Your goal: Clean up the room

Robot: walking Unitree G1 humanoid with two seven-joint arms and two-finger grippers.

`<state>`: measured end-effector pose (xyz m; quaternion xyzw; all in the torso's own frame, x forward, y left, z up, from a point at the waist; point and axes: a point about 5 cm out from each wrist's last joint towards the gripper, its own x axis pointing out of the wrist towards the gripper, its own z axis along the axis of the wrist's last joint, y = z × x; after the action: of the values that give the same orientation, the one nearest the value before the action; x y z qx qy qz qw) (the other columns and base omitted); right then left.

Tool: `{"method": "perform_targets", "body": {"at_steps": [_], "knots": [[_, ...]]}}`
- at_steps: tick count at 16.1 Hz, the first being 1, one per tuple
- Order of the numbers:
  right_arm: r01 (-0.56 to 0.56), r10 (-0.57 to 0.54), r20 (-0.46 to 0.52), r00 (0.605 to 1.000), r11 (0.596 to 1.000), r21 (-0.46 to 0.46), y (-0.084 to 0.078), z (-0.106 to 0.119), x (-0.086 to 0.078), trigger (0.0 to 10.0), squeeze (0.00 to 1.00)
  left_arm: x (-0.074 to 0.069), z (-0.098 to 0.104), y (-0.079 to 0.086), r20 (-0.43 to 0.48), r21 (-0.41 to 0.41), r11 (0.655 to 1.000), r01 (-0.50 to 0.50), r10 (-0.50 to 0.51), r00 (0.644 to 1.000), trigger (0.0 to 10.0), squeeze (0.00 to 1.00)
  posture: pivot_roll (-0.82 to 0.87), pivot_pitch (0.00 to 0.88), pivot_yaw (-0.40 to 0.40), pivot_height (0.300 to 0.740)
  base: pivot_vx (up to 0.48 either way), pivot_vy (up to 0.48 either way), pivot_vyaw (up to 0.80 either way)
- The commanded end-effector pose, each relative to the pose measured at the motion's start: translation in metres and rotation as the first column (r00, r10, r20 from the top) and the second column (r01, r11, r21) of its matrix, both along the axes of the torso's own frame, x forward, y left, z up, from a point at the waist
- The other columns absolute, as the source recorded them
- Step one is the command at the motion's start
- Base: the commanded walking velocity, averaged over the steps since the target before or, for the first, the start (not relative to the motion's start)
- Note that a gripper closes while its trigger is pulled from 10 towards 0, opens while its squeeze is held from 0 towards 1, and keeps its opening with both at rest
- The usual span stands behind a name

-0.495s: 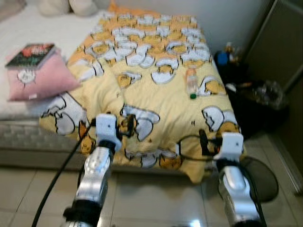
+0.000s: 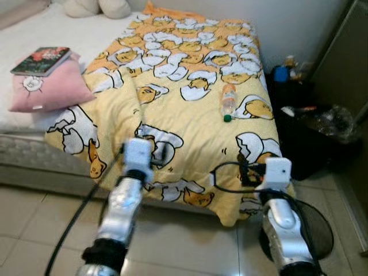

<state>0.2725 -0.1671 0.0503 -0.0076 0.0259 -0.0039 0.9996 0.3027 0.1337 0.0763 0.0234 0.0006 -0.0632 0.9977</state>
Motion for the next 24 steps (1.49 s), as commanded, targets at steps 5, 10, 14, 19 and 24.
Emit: {"method": "perform_targets", "body": {"at_steps": [5, 10, 14, 19, 24], "knots": [[0.021, -0.022, 0.012, 1.000, 1.000, 0.018, -0.006, 0.005, 0.008, 10.0, 0.00, 0.009, 0.009, -0.003, 0.029, -0.014, 1.000, -0.004, 0.004, 1.000, 10.0, 0.00, -0.01, 0.000, -0.008, 0.740, 0.480, 0.000, 0.00], [0.024, -0.024, -0.015, 1.000, 0.999, 0.026, -0.007, -0.001, 0.005, 10.0, 0.00, 0.008, 0.009, -0.006, 0.029, -0.015, 0.999, 0.028, -0.028, 0.999, 10.0, 0.00, -0.01, 0.000, -0.005, 0.740, 0.480, 0.000, 0.00], [0.015, -0.015, -0.025, 1.000, 1.000, 0.007, -0.006, -0.002, 0.007, 10.0, 0.00, 0.008, 0.008, -0.008, 0.028, -0.015, 0.999, 0.040, -0.040, 0.999, 10.0, 0.00, -0.02, 0.000, 0.000, 0.740, 0.480, 0.000, -0.39], [-0.004, 0.004, -0.018, 1.000, 1.000, -0.007, -0.006, 0.001, 0.014, 10.0, 0.00, 0.010, 0.008, -0.004, 0.024, -0.046, 0.999, 0.017, -0.016, 1.000, 10.0, 0.00, -0.01, 0.000, -0.004, 0.740, 0.418, 0.082, 0.00], [-0.031, 0.031, -0.015, 0.999, 1.000, -0.003, 0.001, 0.001, 0.014, 10.0, 0.00, 0.010, 0.009, -0.003, 0.028, -0.034, 0.999, 0.025, -0.024, 0.999, 10.0, 0.00, 0.00, 0.000, -0.003, 0.740, 0.000, 0.449, 0.00]]}}
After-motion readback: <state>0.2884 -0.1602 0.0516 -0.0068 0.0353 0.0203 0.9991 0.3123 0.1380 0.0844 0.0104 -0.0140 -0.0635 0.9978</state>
